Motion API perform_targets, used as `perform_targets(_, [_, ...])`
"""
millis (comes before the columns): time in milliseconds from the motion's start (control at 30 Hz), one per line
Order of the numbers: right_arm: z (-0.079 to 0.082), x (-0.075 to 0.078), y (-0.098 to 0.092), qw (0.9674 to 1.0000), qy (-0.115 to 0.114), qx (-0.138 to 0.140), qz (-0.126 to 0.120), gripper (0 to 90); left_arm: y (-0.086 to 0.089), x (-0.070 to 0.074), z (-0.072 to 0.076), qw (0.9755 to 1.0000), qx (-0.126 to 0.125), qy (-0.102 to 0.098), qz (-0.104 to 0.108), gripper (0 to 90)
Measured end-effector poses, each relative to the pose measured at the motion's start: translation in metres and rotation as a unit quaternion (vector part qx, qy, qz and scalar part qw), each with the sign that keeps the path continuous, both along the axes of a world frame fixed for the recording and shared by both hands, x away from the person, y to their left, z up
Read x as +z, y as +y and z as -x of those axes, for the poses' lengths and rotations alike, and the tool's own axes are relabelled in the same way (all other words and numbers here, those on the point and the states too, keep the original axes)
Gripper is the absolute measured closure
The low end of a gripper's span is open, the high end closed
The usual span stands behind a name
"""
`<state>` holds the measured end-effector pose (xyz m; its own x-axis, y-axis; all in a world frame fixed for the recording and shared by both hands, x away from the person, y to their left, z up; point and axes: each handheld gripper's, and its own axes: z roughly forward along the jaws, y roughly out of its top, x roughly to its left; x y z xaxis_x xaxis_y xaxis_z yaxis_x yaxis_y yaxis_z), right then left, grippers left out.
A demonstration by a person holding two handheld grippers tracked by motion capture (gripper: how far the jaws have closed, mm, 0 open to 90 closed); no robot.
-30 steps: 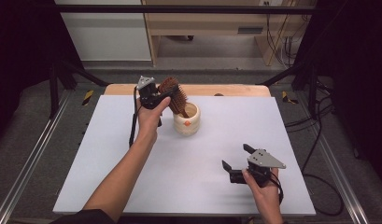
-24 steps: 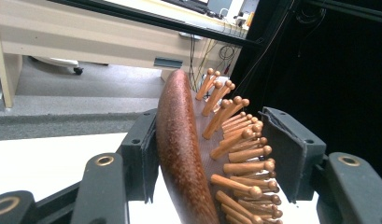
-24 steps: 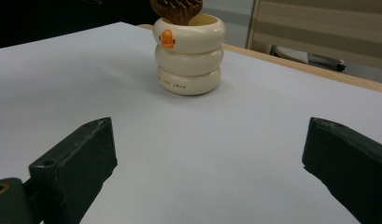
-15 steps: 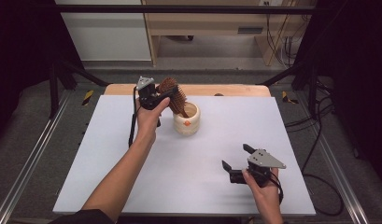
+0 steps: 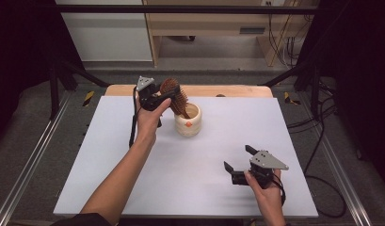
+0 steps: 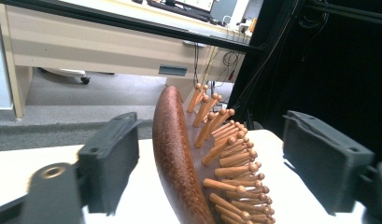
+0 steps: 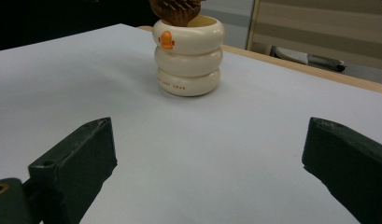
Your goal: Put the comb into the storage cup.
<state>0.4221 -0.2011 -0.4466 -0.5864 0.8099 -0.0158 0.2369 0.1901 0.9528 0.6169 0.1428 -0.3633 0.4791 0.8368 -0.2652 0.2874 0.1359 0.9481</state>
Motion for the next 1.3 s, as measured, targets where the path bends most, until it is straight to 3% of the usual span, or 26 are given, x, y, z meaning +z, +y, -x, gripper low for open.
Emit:
perform_targets(167, [0.0,0.0,-0.001,1.0,0.0,-0.002,-0.002,3.2,-0.001,0.002,0.003,1.0,0.005,-0.003,-0.005,6.4])
perform_targets(767, [-0.001,0.0,-0.004,1.0,-0.004,-0.007,-0.005,3.2,0.0,0.018,0.025,0.9991,0.006,-0.034,-0.022,2.7])
perform_targets(900, [0.0,0.0,-0.005,0.9999,-0.003,-0.009,-0.008,3.2,0.007,0.022,0.034,0.9987,0.005,-0.046,-0.024,2.6])
perform_targets(1033, [0.001,0.002,-0.004,0.9999,-0.006,-0.01,-0.009,3.1,0.017,0.024,0.043,0.9981,0.008,-0.047,-0.04,2.4])
perform_targets(1200, [-0.001,0.001,-0.001,0.9999,-0.003,-0.011,-0.006,3.1,0.028,0.027,0.053,0.9982,0.01,-0.048,-0.034,2.4])
perform_targets(1300, [-0.002,0.0,-0.001,0.9999,-0.004,-0.013,-0.003,3.0,0.032,0.026,0.06,0.998,0.007,-0.044,-0.045,2.5])
